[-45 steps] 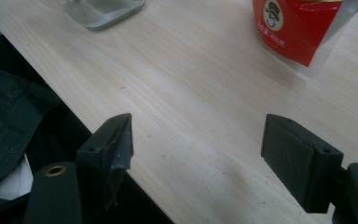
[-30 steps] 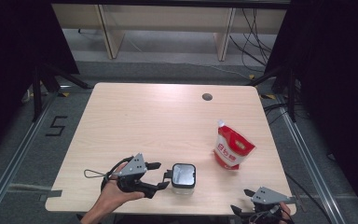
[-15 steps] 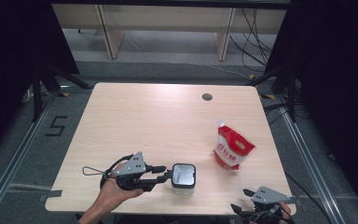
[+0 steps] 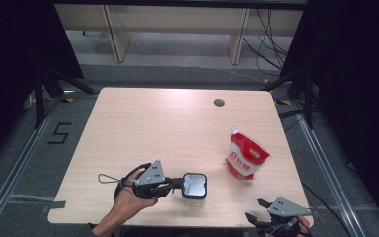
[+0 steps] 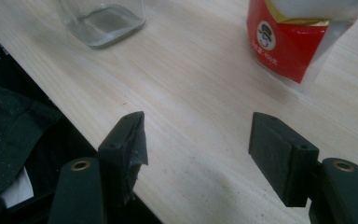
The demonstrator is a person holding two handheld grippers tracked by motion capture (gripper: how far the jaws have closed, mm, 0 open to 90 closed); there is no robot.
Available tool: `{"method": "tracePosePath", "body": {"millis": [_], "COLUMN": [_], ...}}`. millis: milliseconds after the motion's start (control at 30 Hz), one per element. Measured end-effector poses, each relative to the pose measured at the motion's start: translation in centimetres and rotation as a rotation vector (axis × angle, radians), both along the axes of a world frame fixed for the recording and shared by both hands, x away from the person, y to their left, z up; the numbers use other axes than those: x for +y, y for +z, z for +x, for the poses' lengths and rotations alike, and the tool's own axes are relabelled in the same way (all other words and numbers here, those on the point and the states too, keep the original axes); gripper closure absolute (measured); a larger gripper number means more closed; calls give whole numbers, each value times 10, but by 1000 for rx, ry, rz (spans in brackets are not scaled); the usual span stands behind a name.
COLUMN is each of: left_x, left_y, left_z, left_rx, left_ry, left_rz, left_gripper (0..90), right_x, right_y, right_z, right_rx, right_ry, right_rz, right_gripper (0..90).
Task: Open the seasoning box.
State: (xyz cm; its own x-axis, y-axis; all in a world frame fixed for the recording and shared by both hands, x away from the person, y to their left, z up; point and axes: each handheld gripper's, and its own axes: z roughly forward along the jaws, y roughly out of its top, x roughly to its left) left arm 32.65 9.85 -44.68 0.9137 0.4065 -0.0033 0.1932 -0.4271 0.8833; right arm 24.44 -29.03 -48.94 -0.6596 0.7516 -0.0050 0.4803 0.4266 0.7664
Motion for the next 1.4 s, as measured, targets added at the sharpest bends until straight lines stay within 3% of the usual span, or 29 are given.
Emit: {"method": "tracePosePath", "body": {"millis": [167,200,300,400,433,500,533,567,633,733,767,1000,1067,1100,1133,1400], "left_x": [4,5,5,5,5,5,6,6,6,6,7,7,7,6,6,8], "left_y": [-6,-6,-6,-6,-6,-6,-6,-6,-6,-7,-7,-8,-8,-9,-9,-8], "left_z": [5,5,6,6,6,6,6,6,6,5,5,3,5,3,3,3], "left_rx": [2,19,8,5,6,5,-8,-8,-6,4,6,6,-9,12,5,-11], "left_ry": [24,27,27,26,28,26,15,15,17,31,32,39,25,44,40,27], "left_rz": [12,1,6,7,6,2,10,10,8,4,1,-9,-7,-18,-13,-1], "left_gripper": [892,891,891,890,890,890,889,890,890,890,889,889,889,889,889,884], "right_x": [7,7,9,10,13,15,19,20,23,33,42,71,74,76,78,92], "right_y": [2,1,2,2,2,3,4,5,5,6,8,12,13,13,13,12], "right_z": [-2,-2,-2,-1,-2,-1,0,0,-1,-2,-1,5,7,8,9,17], "right_rx": [-6,-15,-37,-34,-17,-38,-43,-74,-68,-97,-118,-177,-180,-186,-194,-183], "right_ry": [15,19,30,27,4,10,29,32,46,74,105,176,182,184,186,251], "right_rz": [-15,-23,-35,-24,0,9,39,30,30,36,47,18,17,15,18,-15], "right_gripper": [372,369,350,309,302,300,298,298,301,351,484,617,632,654,666,781]}}
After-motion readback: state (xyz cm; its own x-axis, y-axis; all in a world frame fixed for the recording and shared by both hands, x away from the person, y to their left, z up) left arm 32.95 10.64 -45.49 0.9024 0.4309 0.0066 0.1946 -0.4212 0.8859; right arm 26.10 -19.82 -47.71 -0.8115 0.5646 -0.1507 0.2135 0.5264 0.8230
